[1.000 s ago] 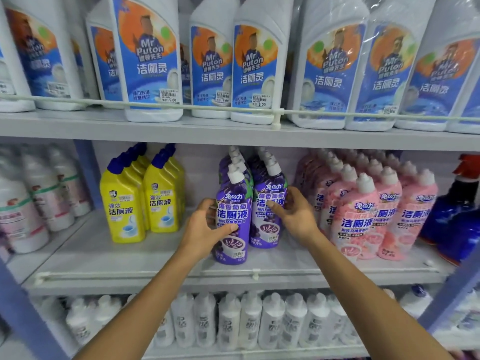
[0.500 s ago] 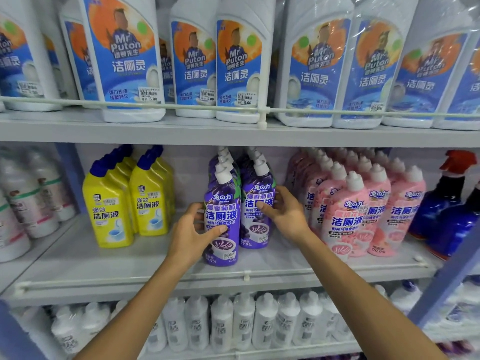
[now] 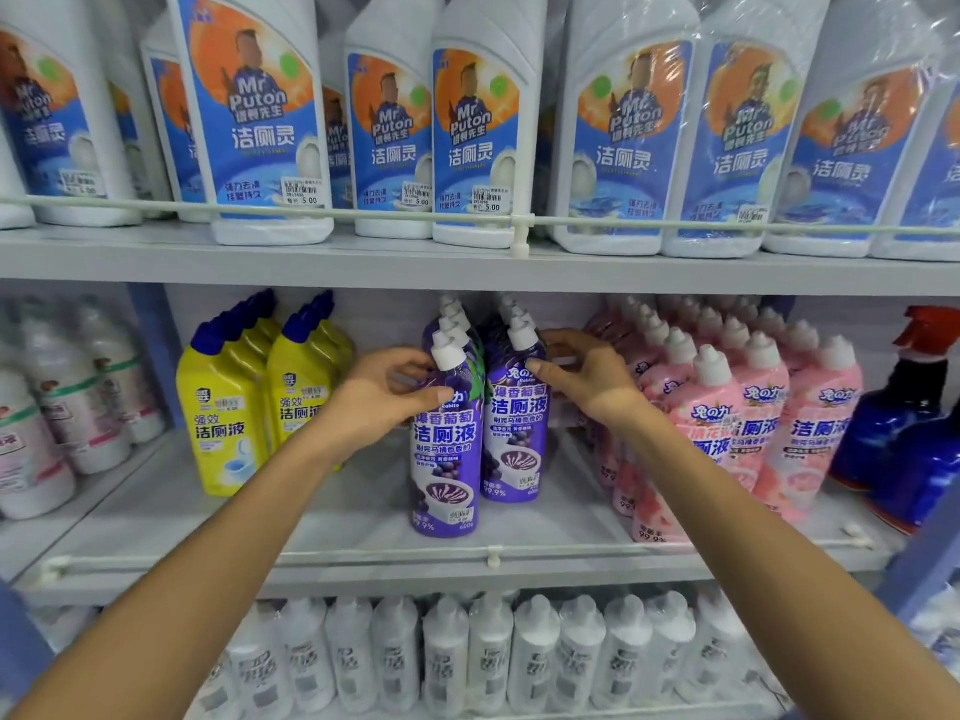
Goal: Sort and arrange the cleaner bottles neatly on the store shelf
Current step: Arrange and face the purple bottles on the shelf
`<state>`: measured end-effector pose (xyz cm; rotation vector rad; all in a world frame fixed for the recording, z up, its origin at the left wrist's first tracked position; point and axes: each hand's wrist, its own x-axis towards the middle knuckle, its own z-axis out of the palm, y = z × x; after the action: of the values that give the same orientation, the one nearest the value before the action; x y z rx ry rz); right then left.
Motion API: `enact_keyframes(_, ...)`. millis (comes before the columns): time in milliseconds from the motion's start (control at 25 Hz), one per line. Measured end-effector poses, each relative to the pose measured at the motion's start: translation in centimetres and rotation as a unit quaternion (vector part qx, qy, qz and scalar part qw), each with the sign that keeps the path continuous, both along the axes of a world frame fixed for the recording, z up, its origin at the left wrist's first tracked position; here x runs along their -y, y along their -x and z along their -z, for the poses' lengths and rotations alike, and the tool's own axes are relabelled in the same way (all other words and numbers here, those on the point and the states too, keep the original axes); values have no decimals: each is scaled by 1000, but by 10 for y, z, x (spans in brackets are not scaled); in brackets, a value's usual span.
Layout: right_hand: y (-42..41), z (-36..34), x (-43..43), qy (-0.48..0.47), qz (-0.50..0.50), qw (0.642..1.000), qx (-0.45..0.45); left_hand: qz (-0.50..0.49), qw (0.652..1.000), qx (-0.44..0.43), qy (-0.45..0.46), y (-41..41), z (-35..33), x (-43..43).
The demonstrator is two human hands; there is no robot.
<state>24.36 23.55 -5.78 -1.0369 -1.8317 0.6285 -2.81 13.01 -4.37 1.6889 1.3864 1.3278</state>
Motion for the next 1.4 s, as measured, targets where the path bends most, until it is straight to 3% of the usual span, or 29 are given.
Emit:
enact_keyframes(240,-4,-3,-4,0,-24,1000,1,-2,1000,-3,-9,0,-3,1)
enact_keyframes(400,-6,-33,-12,11,-29,997,-66,-54,991,125,-9,11,-31,-22)
enact_keyframes(520,1,-48,-25,15,-16,998,-67,-48,996,78,19,7,-44,-49)
enact_keyframes(640,13,-50,-32,82,-20,996,-37,-38,997,34,59,-4,-48,-66)
enact_keyframes(760,17,-47,-35,131,-34,990,-48,-34,995,54,74,-6,-47,-73)
enact_keyframes(1400,18,-45,-42,113,-22,993,-35,-29,997,64,16,6,-37,-88)
